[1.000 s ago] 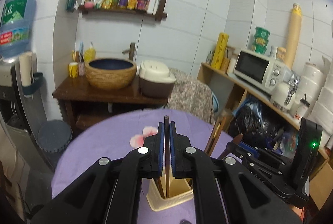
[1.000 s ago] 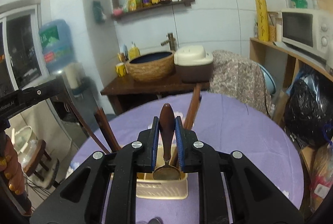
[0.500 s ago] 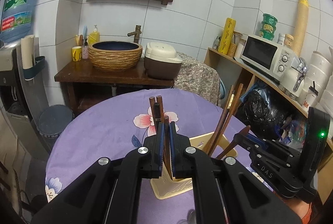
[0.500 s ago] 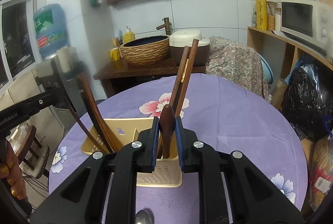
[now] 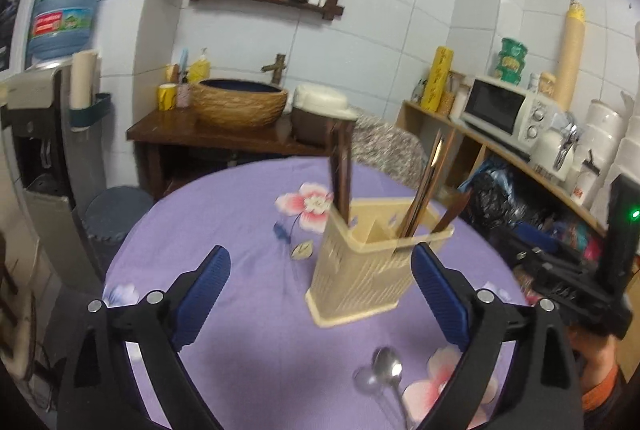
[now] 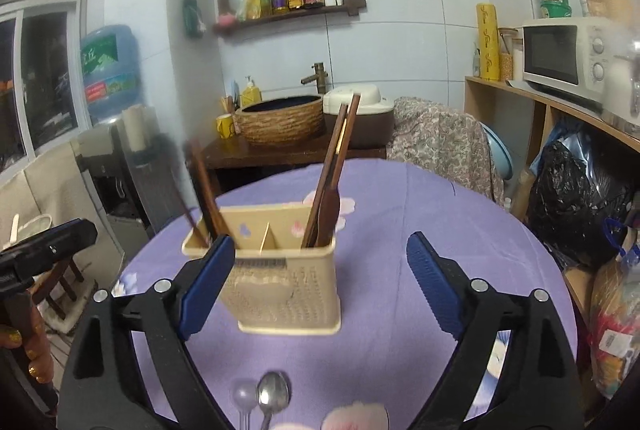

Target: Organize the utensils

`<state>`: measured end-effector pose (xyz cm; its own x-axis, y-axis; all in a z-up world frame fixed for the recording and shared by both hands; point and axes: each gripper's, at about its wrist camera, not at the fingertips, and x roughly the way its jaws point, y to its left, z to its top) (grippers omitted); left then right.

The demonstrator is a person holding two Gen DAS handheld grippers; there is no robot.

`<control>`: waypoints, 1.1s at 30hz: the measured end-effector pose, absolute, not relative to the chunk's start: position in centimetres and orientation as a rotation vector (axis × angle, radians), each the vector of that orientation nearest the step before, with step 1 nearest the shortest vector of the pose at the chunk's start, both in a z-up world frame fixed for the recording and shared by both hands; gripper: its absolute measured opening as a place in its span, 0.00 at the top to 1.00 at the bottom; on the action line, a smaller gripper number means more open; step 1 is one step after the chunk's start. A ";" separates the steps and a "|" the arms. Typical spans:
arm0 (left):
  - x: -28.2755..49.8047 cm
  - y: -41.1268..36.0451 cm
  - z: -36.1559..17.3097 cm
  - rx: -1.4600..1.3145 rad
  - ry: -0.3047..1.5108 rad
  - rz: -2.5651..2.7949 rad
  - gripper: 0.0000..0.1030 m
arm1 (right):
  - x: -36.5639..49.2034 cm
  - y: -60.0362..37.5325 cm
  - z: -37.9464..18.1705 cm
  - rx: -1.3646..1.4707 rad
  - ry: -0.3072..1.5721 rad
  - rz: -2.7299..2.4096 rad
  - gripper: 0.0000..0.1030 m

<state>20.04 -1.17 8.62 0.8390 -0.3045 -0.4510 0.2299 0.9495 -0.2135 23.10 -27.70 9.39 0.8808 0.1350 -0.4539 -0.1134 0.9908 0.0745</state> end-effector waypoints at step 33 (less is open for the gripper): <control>13.9 1.4 -4.0 -0.064 0.741 -0.103 0.10 | 18.9 -21.6 -6.3 -0.050 0.914 0.173 0.70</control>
